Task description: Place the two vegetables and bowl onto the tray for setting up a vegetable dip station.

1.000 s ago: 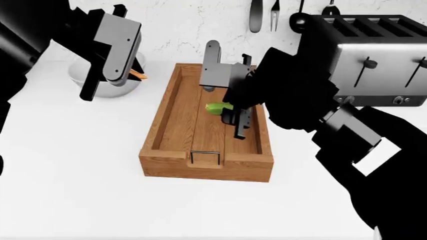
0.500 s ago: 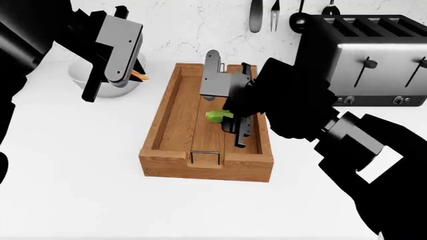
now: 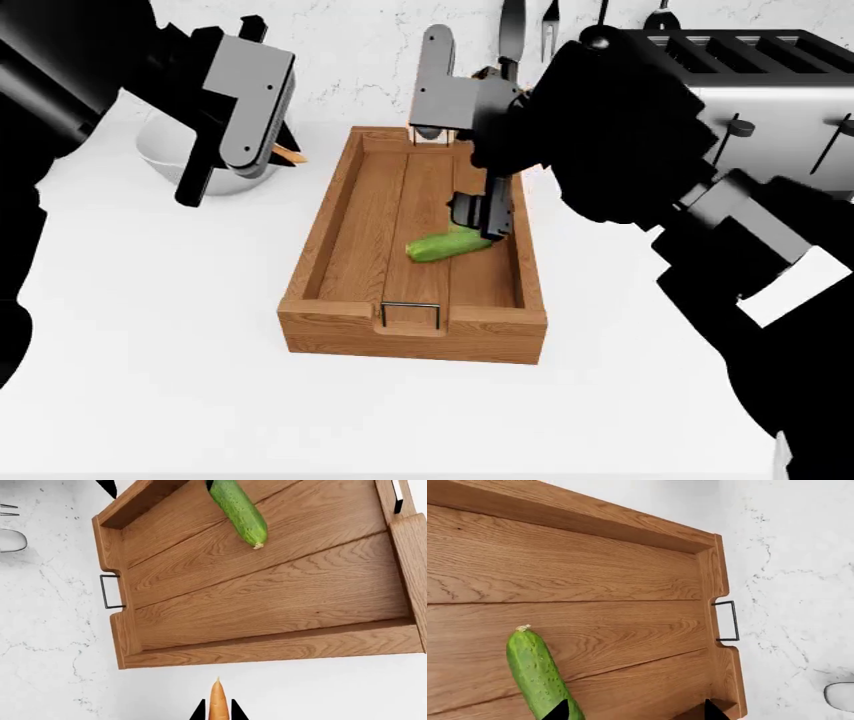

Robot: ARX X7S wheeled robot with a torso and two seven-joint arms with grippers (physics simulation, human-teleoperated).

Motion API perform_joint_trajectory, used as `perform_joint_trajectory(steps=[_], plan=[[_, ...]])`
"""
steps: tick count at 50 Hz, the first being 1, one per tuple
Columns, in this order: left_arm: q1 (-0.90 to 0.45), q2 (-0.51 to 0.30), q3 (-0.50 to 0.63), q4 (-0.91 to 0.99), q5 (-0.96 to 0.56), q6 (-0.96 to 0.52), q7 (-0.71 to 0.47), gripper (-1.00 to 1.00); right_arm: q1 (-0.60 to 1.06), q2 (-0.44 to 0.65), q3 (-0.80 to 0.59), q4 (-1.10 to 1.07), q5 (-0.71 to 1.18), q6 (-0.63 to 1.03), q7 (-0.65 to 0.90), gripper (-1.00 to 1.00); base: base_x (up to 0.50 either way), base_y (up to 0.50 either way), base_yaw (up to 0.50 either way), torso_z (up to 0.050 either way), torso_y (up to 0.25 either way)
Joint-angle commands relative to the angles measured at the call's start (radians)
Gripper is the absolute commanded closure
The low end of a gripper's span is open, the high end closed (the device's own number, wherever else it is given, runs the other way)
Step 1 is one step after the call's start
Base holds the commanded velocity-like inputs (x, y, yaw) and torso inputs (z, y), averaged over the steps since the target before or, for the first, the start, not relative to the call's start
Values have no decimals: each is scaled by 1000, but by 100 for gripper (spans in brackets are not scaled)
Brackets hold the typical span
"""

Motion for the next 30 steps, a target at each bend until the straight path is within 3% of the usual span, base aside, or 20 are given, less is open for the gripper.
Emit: perform_joint_trajectory(steps=[1, 10, 30], plan=[[46, 37, -69, 1, 6, -2, -18, 100, 93, 18, 9, 56, -21, -24, -10, -100, 0, 0, 0, 0, 0], [97, 104, -159, 1, 25, -17, -28, 100, 161, 87, 23, 46, -41, 3, 3, -100, 0, 0, 0, 0, 0], [165, 219, -293, 1, 79, -158, -3, 100, 126, 178, 41, 12, -48, 12, 59, -100, 0, 0, 0, 0, 0]])
